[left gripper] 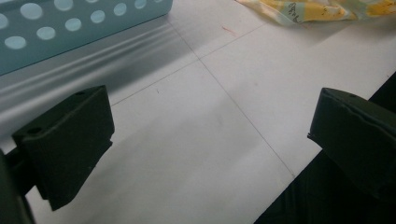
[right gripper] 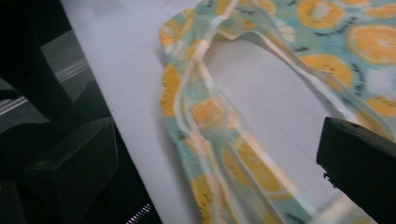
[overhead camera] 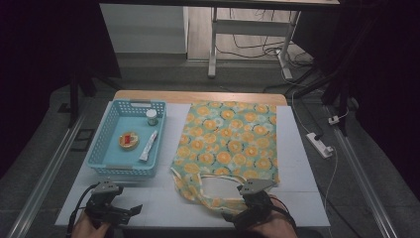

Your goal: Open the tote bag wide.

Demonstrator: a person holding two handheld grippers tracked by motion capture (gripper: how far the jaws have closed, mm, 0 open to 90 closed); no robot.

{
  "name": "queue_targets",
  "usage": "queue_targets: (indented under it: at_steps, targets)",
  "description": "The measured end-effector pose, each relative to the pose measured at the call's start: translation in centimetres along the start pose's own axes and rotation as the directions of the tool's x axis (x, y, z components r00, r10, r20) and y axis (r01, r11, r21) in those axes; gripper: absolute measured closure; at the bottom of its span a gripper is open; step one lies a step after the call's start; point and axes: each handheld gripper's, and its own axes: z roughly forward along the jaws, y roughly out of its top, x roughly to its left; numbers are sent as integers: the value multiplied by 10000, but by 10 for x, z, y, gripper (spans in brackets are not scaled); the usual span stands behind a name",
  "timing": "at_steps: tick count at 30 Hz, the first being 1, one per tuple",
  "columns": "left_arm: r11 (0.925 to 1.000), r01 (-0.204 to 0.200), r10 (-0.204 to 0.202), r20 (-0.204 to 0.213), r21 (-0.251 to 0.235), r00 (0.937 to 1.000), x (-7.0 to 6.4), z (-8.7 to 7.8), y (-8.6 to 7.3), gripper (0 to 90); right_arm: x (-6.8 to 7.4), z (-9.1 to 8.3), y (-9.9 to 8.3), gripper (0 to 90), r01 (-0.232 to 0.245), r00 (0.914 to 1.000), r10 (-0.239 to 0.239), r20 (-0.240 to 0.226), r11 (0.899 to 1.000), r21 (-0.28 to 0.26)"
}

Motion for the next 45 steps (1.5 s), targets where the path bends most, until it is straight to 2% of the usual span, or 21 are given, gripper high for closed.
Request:
queue_targets:
  at_steps: [9,10,15,20,24,25,26,27,28,29,32,35,40,43,45]
  targets:
    - [10000,16,-16,-1,11,10000,0,0,0,1,12,11,3,2,319,9988,-315,-365,9994,121]
    - [10000,21,-21,0,13,10000,0,0,0,1,15,13,3,48,534,9968,-521,-605,9984,204]
    - [10000,25,-25,-2,18,10000,0,0,0,2,17,21,1,191,786,9920,-730,-1027,9956,511]
    - [10000,17,-17,1,30,10000,0,0,0,2,14,24,-1,378,868,9922,-783,-973,9924,871]
    - [10000,0,0,-2,58,10000,0,0,0,2,9,24,-3,587,967,9935,-883,-719,9876,1236]
    - [10000,-1,1,2,61,10000,0,1,0,2,9,24,-3,587,967,9935,-883,-719,9876,1236]
    - [10000,-7,7,2,61,10000,0,1,0,3,5,23,-4,696,901,9949,-832,-570,9869,1336]
    - [10000,9,-9,-3,49,10000,0,1,0,3,5,23,-4,696,901,9949,-832,-570,9869,1336]
    - [10000,2,-2,-2,53,10000,0,1,0,3,1,22,-5,829,809,9957,-735,-571,9867,1410]
    - [10000,2,-2,-2,55,10000,0,1,0,3,-1,21,-5,870,691,9961,-603,-638,9870,1452]
    - [10000,0,0,-4,58,10000,0,1,0,4,-4,19,-5,890,570,9959,-452,-785,9861,1561]
    - [10000,1,-1,4,73,10000,0,1,0,4,-4,15,-1,894,606,9955,-497,-803,9884,1395]
    - [10000,12,-12,3,75,10000,0,1,0,5,-10,2,10,897,623,9962,-573,-648,9951,773]
    - [10000,19,-19,1,90,10000,0,1,1,5,-15,-1,15,898,516,9965,-473,-691,9968,615]
    - [10000,22,-22,-1,93,10000,0,1,1,6,-23,-4,22,898,419,9970,-389,-665,9981,443]
